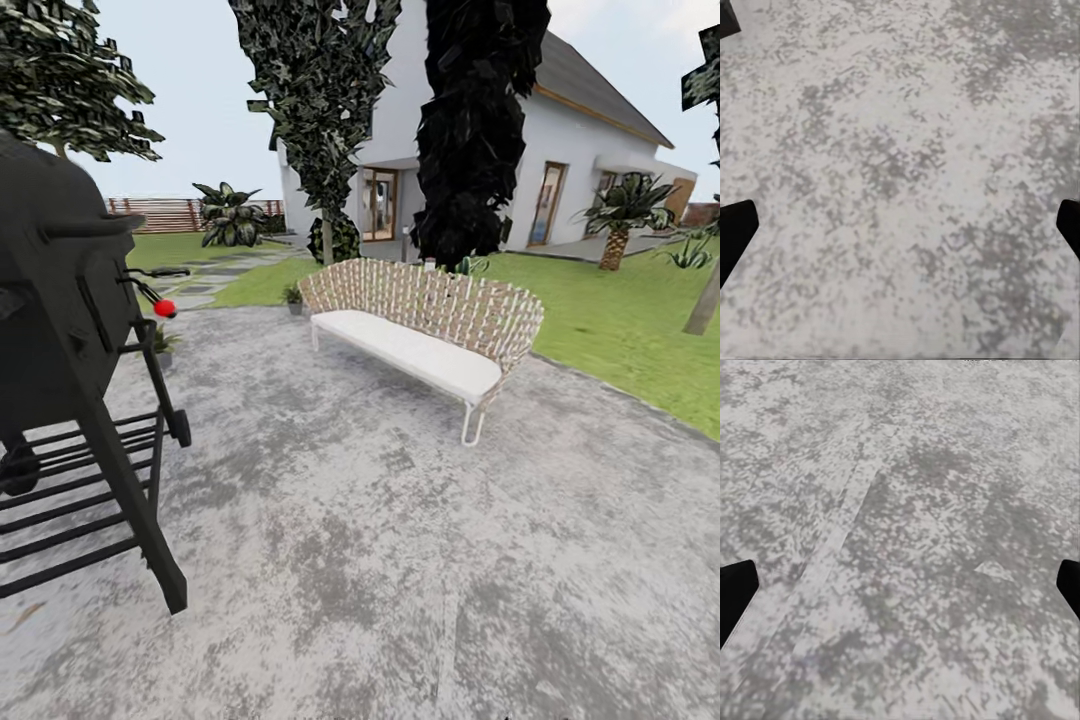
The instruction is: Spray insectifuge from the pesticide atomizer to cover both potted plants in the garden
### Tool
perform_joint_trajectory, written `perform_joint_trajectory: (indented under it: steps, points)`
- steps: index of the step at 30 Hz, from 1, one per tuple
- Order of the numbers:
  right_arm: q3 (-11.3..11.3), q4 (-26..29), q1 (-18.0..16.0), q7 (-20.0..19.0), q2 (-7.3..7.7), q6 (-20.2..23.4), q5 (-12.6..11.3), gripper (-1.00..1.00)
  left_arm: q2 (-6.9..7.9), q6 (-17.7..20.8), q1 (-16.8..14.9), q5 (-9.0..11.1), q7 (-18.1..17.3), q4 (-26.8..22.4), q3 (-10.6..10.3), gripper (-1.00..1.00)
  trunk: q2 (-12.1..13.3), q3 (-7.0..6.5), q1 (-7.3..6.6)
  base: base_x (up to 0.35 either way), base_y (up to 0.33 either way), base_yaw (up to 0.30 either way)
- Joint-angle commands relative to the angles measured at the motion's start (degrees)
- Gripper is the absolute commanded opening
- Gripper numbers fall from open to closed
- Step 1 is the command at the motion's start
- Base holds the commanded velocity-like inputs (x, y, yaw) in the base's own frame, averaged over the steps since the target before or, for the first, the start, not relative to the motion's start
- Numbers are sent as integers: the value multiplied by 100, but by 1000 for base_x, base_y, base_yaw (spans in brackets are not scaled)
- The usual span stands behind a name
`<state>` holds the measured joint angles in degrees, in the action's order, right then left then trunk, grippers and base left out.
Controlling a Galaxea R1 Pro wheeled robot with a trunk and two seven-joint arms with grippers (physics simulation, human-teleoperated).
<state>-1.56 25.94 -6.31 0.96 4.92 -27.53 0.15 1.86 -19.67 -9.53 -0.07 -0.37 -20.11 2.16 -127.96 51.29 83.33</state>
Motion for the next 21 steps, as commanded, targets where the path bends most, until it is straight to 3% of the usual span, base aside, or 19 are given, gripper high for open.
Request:
perform_joint_trajectory:
  steps: [1,4,14,21]
  points:
    - [-2,-1,-1,10,0,-16,3,100,-2,-19,-5,-1,-4,5,13,100,-44,24,21,0,0,276]
    - [-2,-1,-1,10,0,-16,3,100,-2,-19,-5,-5,-5,3,13,100,-164,78,87,0,0,276]
    - [-2,-1,-1,10,0,-16,3,100,7,-19,-5,-31,-7,6,13,100,-164,96,87,10,-12,276]
    - [-1,3,-1,4,0,-19,-1,100,3,-19,-5,-36,-7,7,13,100,-164,109,87,116,-195,201]
